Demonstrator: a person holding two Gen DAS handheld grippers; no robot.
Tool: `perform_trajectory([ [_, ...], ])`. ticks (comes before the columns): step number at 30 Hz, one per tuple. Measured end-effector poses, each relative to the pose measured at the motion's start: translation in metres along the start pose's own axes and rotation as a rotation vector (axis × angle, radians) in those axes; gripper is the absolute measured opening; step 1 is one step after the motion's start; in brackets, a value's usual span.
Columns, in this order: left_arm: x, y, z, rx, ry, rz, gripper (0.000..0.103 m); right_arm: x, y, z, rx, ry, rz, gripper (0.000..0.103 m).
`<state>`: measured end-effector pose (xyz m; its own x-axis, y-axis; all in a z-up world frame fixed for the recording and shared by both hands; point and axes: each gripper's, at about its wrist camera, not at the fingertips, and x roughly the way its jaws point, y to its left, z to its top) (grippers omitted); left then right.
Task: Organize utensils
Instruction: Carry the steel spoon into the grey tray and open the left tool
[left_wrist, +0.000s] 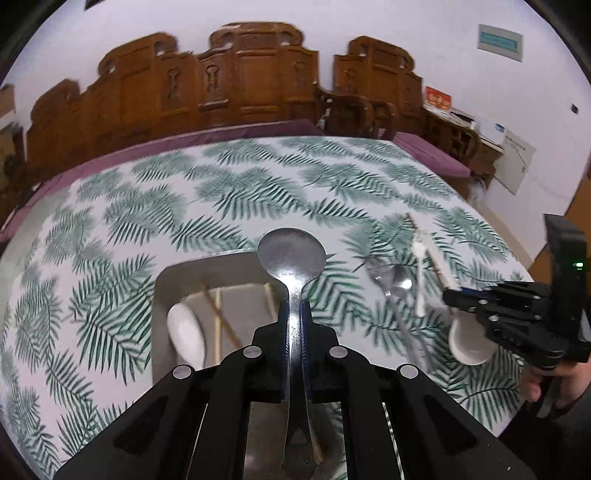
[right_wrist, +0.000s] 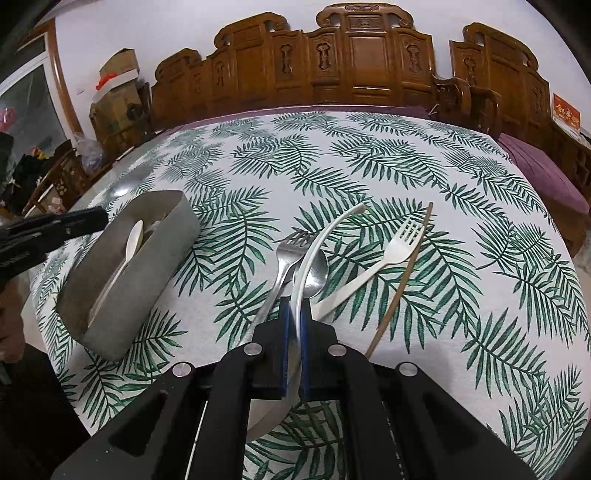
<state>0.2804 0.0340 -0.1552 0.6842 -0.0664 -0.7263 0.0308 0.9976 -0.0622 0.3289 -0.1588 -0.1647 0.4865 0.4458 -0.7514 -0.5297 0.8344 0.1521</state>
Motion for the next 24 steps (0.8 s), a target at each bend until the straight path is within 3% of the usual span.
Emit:
perform_trajectory([
  [17,0.045,0.031,-0.024,-0.029,0.157,0.075,0.005,0.009,0.026,0.009,-0.033,0.000,0.043,0.007],
  [24,0.048,0.030,-0.027,-0.013,0.172,0.079,0.005,0.011,0.025,0.010,-0.032,0.004,0.040,0.007],
])
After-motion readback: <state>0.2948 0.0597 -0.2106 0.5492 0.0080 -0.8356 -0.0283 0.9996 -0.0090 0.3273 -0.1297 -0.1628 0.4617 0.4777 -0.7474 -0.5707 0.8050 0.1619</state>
